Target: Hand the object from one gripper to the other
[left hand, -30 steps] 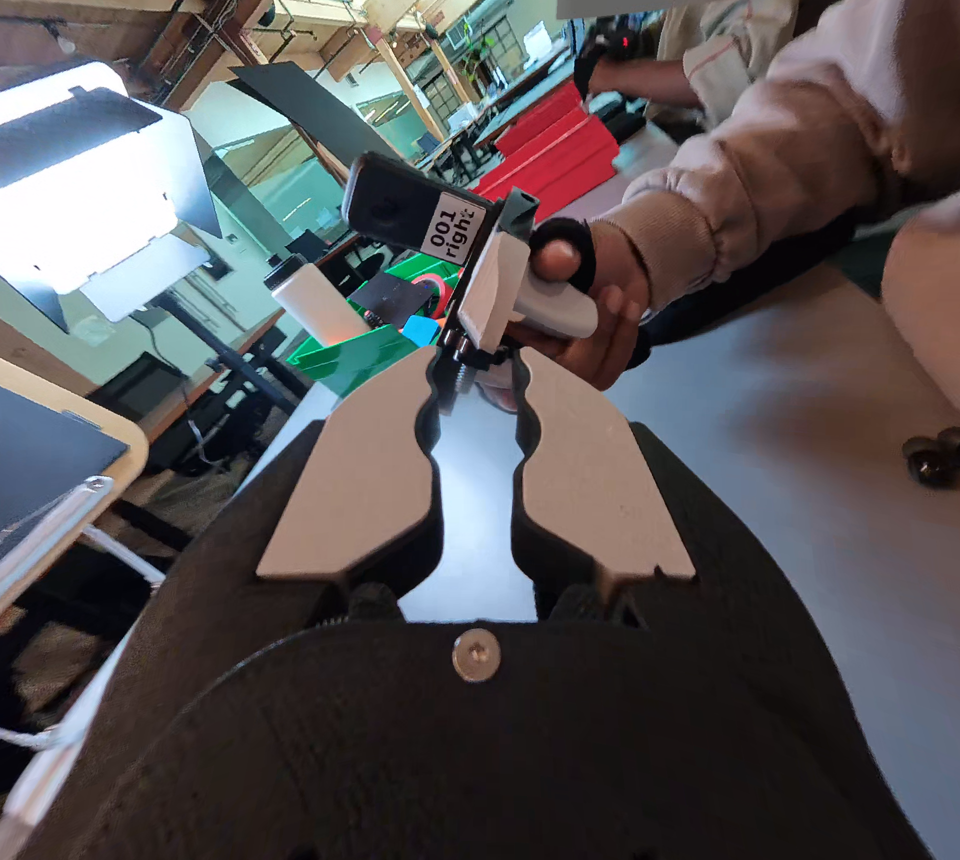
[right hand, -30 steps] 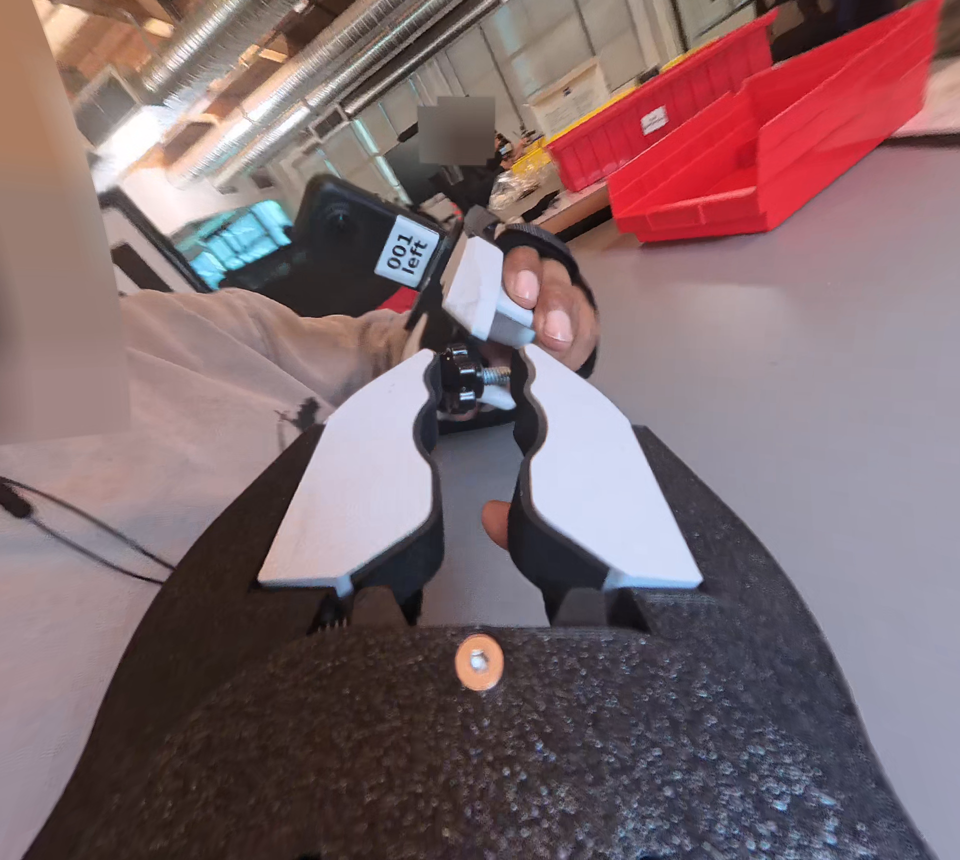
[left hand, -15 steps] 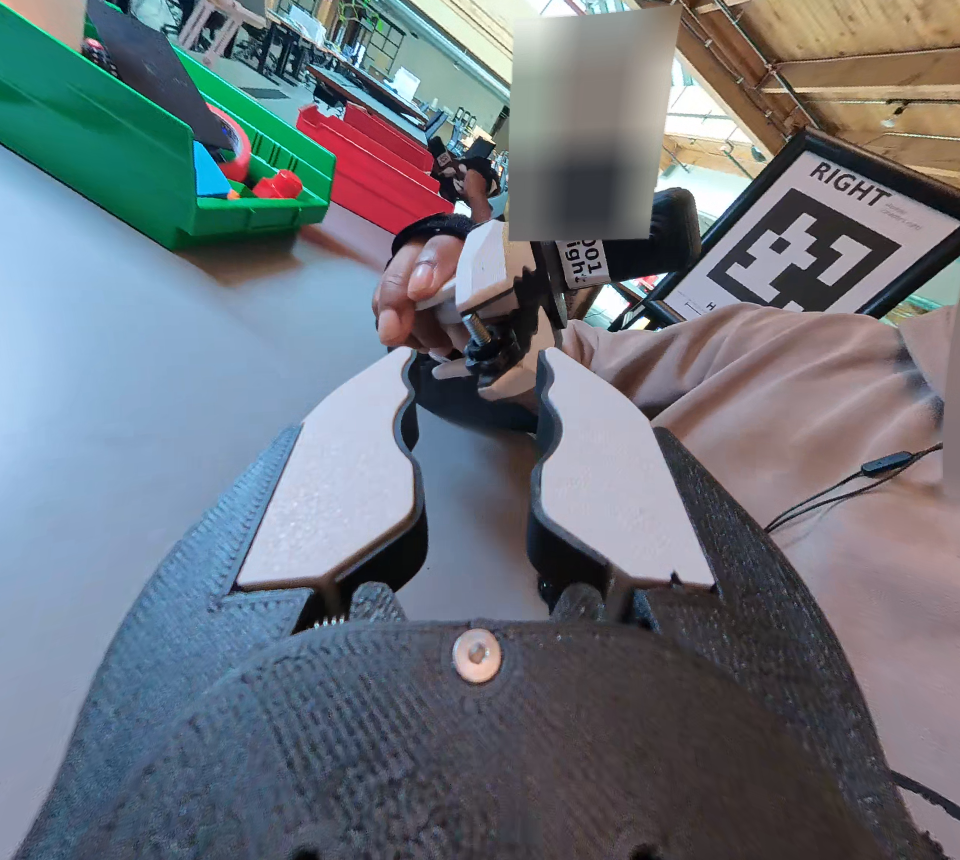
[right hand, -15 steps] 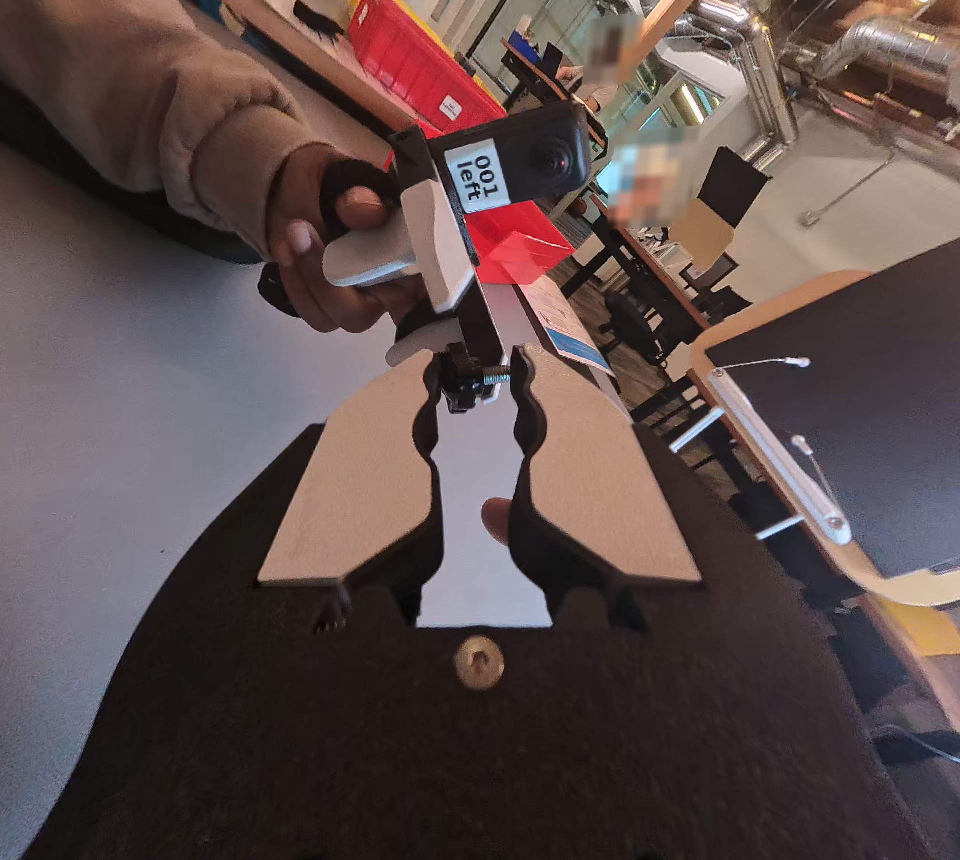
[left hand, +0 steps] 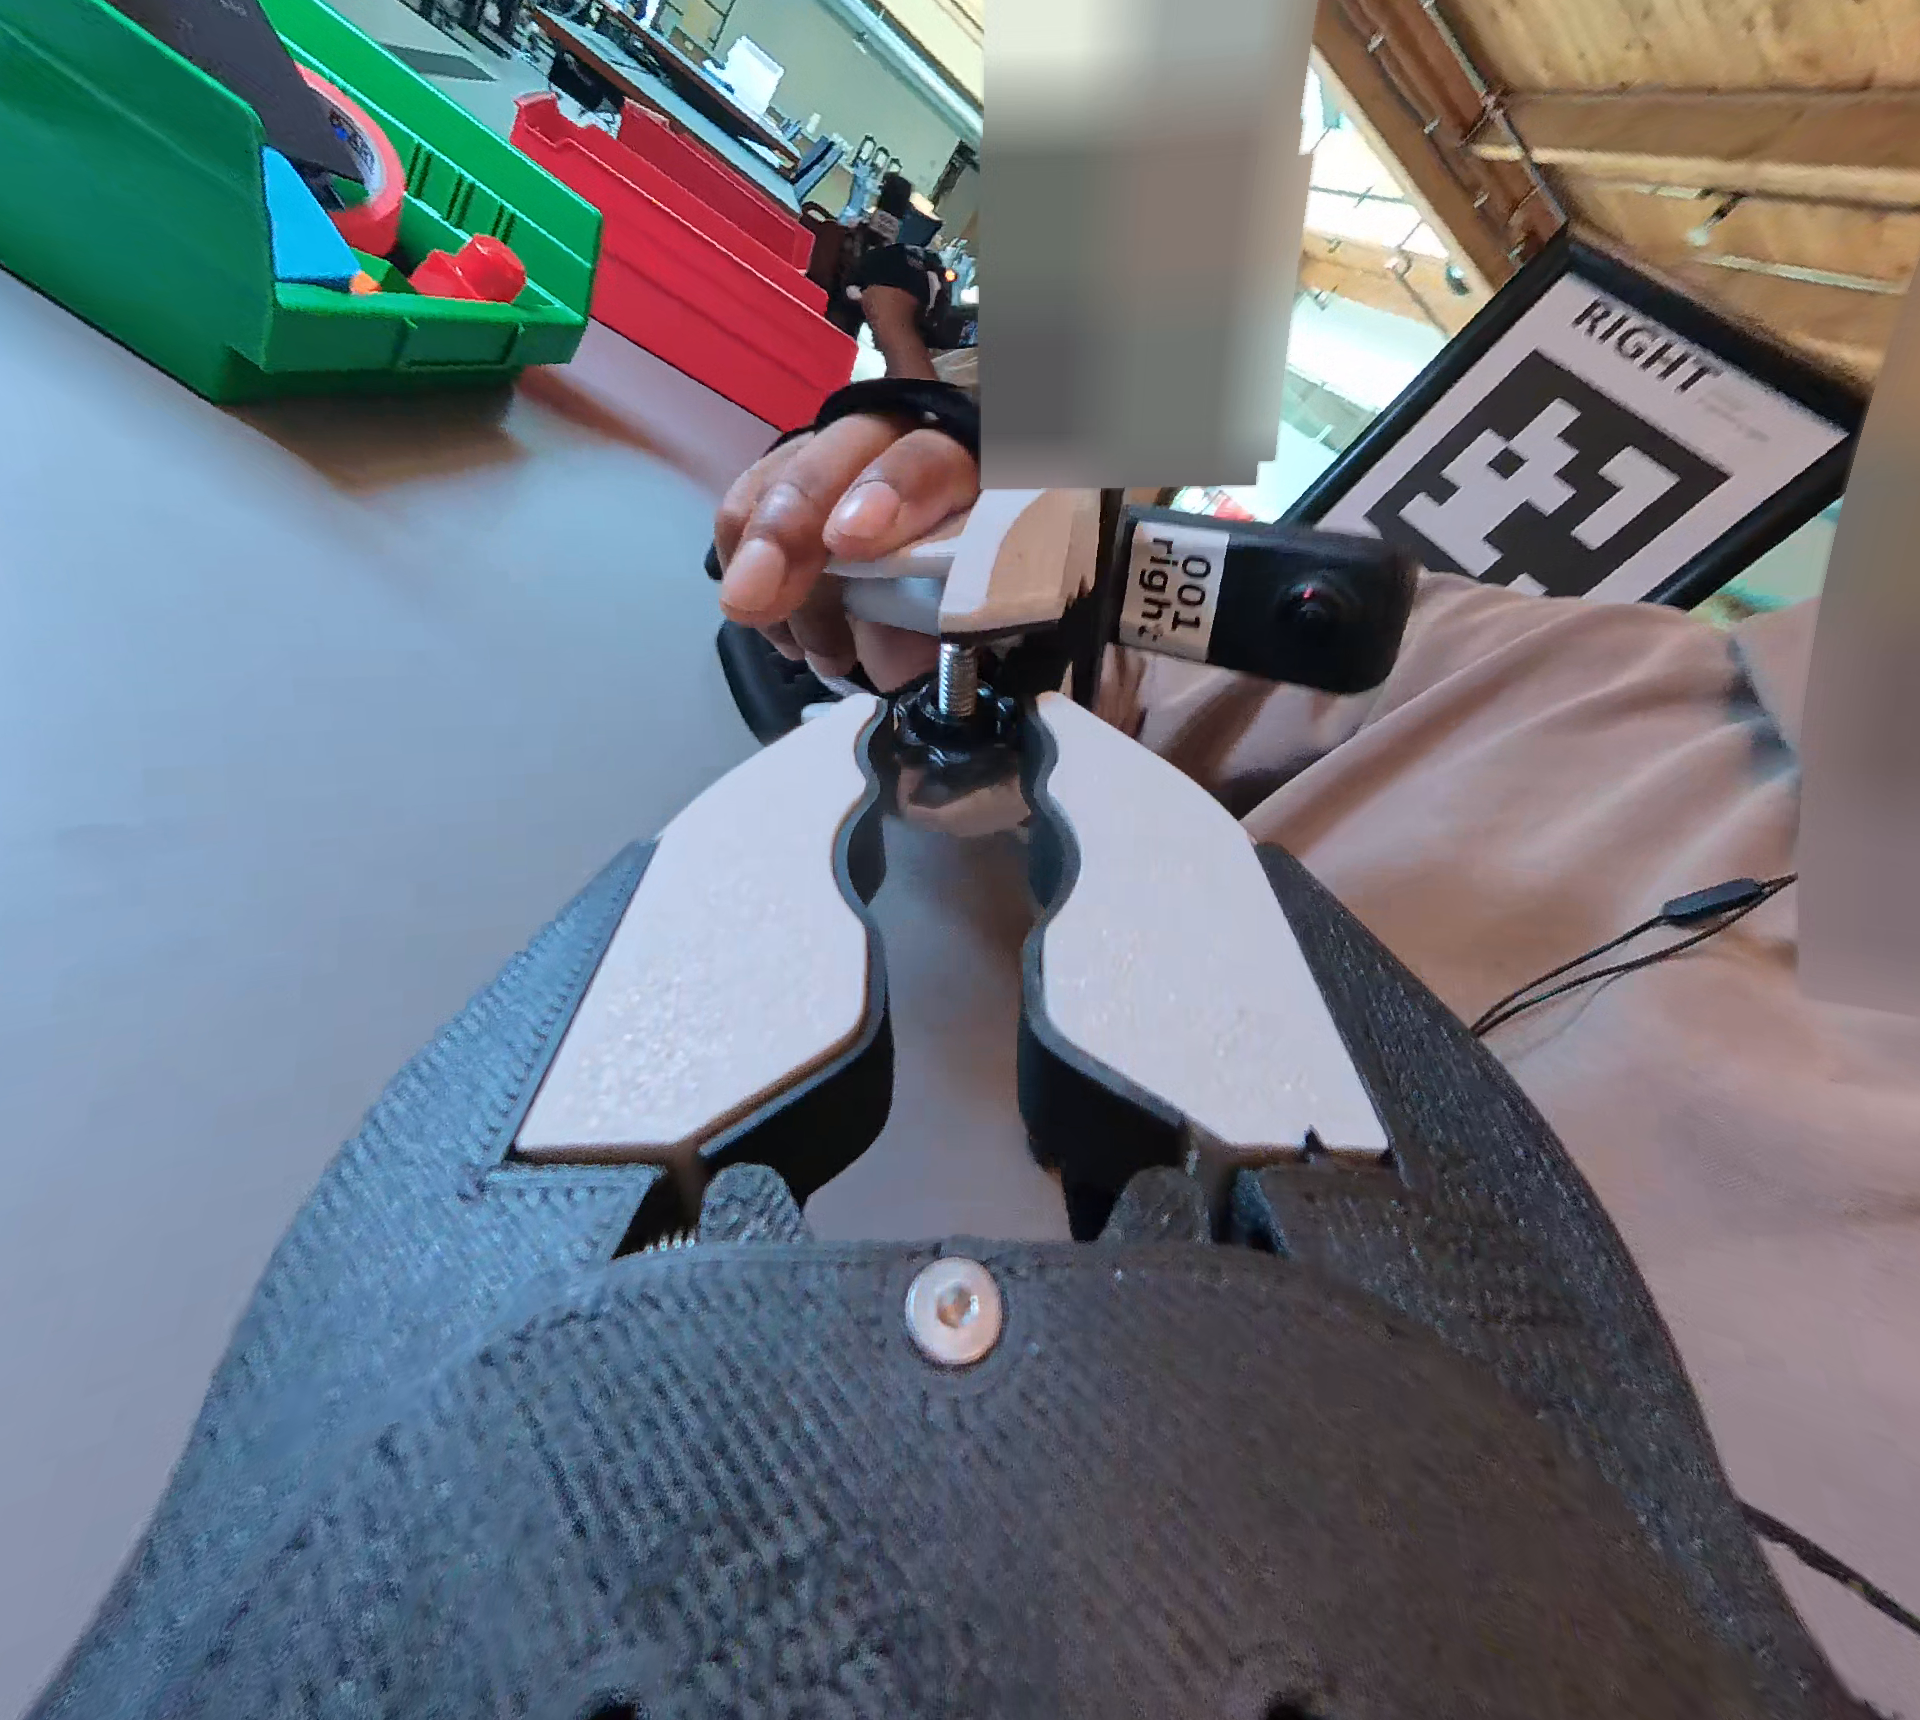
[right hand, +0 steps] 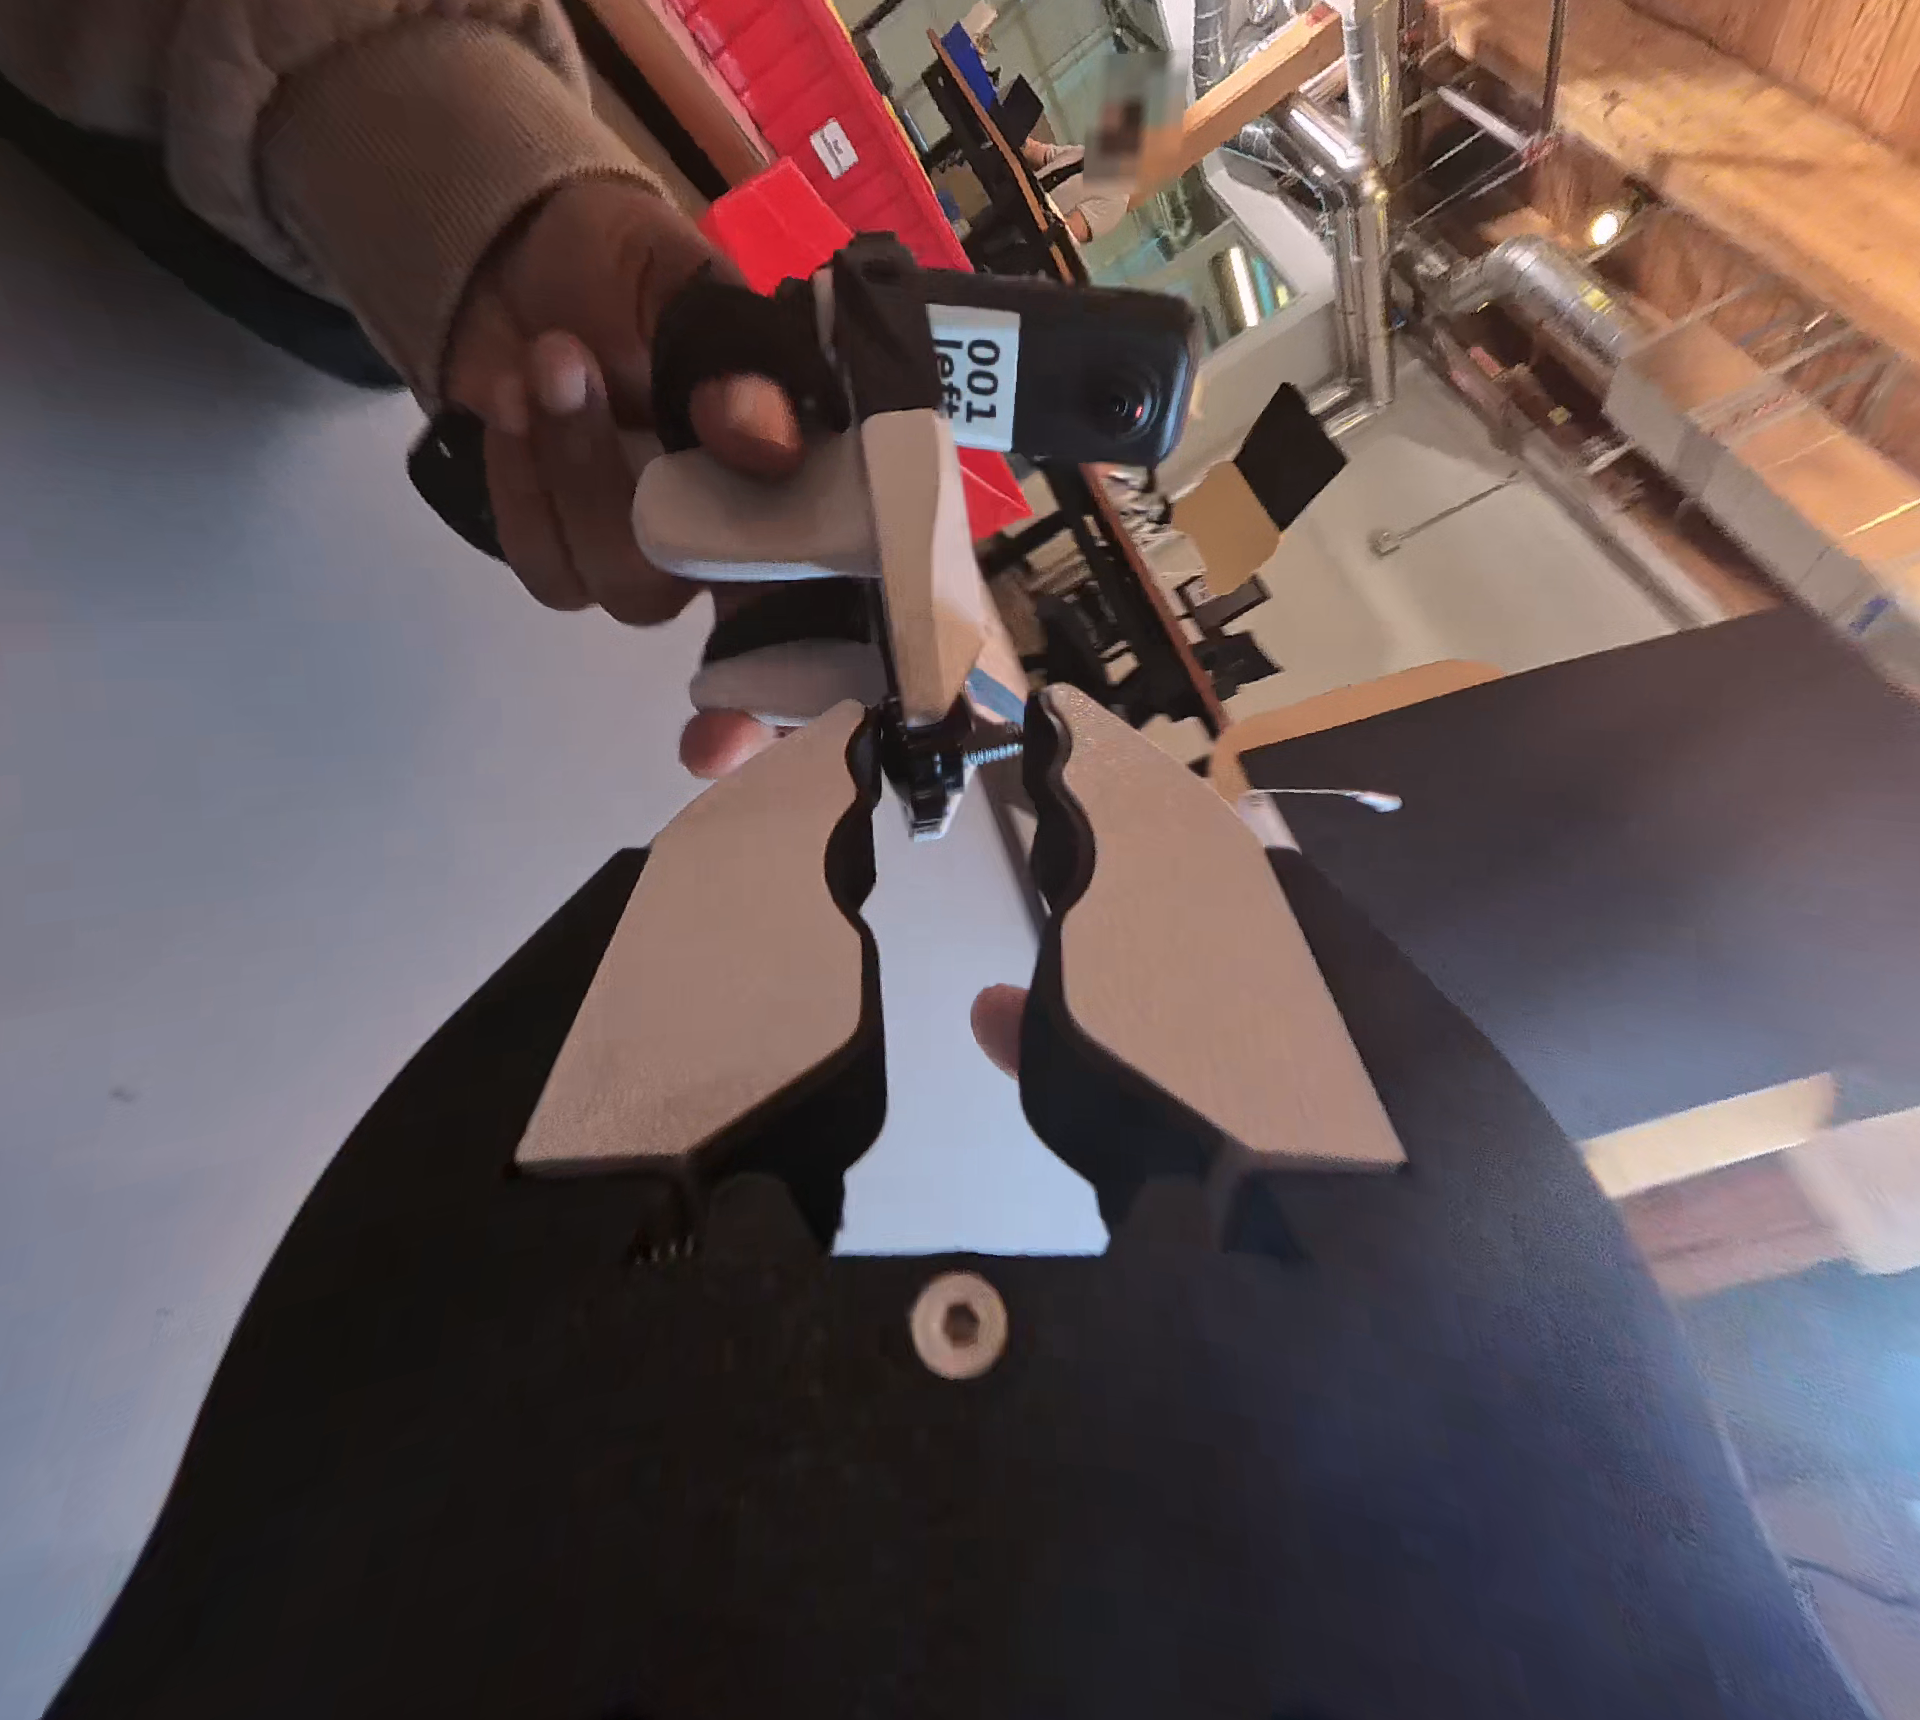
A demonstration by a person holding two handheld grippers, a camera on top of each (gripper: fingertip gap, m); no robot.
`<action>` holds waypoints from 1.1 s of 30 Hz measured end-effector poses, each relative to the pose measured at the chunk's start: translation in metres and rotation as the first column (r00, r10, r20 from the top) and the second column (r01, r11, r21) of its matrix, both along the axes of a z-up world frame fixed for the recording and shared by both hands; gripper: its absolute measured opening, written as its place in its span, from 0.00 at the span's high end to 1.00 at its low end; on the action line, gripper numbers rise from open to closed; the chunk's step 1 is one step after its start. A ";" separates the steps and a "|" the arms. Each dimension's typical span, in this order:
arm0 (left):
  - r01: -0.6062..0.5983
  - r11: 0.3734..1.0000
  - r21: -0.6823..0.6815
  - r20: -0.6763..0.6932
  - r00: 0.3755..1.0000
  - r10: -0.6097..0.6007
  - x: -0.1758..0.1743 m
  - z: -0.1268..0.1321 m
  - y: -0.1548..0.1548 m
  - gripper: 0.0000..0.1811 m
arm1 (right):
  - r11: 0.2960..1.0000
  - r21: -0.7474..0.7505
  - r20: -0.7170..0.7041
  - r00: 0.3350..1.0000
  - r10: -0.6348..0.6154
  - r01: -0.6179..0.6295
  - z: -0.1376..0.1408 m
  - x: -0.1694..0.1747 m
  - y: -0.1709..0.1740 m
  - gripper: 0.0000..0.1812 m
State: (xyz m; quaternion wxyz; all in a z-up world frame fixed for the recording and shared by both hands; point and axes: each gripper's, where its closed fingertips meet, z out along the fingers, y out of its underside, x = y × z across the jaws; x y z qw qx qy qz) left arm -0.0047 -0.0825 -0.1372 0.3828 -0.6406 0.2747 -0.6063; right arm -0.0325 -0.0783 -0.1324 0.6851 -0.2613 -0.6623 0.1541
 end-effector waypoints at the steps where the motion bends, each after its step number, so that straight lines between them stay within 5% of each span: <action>1: -0.021 0.999 0.046 -0.021 1.000 0.022 -0.002 0.001 0.001 0.87 | 0.994 -0.102 -0.002 1.000 0.026 -0.026 0.002 0.000 0.000 0.85; 4: -0.116 0.961 0.251 -0.096 0.985 0.144 -0.013 0.007 0.010 0.87 | 0.857 -0.498 -0.043 0.991 0.126 -0.131 0.012 0.004 0.004 0.78; 8: -0.181 0.752 0.634 -0.230 0.884 0.406 -0.026 0.007 0.023 0.87 | 0.384 -0.891 -0.163 0.960 0.230 -0.243 0.024 0.009 0.015 0.73; 10: -0.145 0.608 0.781 -0.245 0.823 0.512 -0.027 0.008 0.023 0.87 | 0.136 -0.956 -0.218 0.940 0.262 -0.260 0.023 0.009 0.016 0.74; 12: -0.081 0.479 0.874 -0.249 0.771 0.586 -0.025 0.006 0.022 0.87 | -0.030 -0.972 -0.229 0.928 0.295 -0.231 0.016 0.005 0.012 0.74; 16: 0.043 0.274 0.961 -0.223 0.710 0.668 -0.020 0.002 0.017 0.87 | -0.178 -0.968 -0.234 0.902 0.363 -0.179 0.001 -0.004 -0.003 0.79; 19: 0.087 0.226 0.970 -0.221 0.694 0.685 -0.019 0.000 0.016 0.87 | -0.173 -0.969 -0.228 0.901 0.369 -0.175 -0.001 -0.006 -0.005 0.87; 22: 0.039 0.275 0.961 -0.219 0.717 0.662 -0.018 0.001 0.017 0.87 | -0.085 -0.975 -0.221 0.903 0.369 -0.204 0.001 -0.005 -0.005 0.87; 24: -0.027 0.365 0.931 -0.222 0.752 0.621 -0.020 0.004 0.018 0.87 | 0.030 -0.973 -0.202 0.911 0.360 -0.228 0.003 -0.003 -0.003 0.87; 28: -0.158 0.535 0.830 -0.197 0.814 0.546 -0.028 0.011 0.023 0.84 | 0.366 -0.911 -0.093 0.961 0.262 -0.188 0.003 0.002 0.013 0.86; 33: -0.297 0.645 0.704 -0.137 0.834 0.534 -0.041 0.020 0.034 0.85 | 0.549 -0.833 -0.010 0.995 0.104 -0.066 0.011 0.016 0.043 0.86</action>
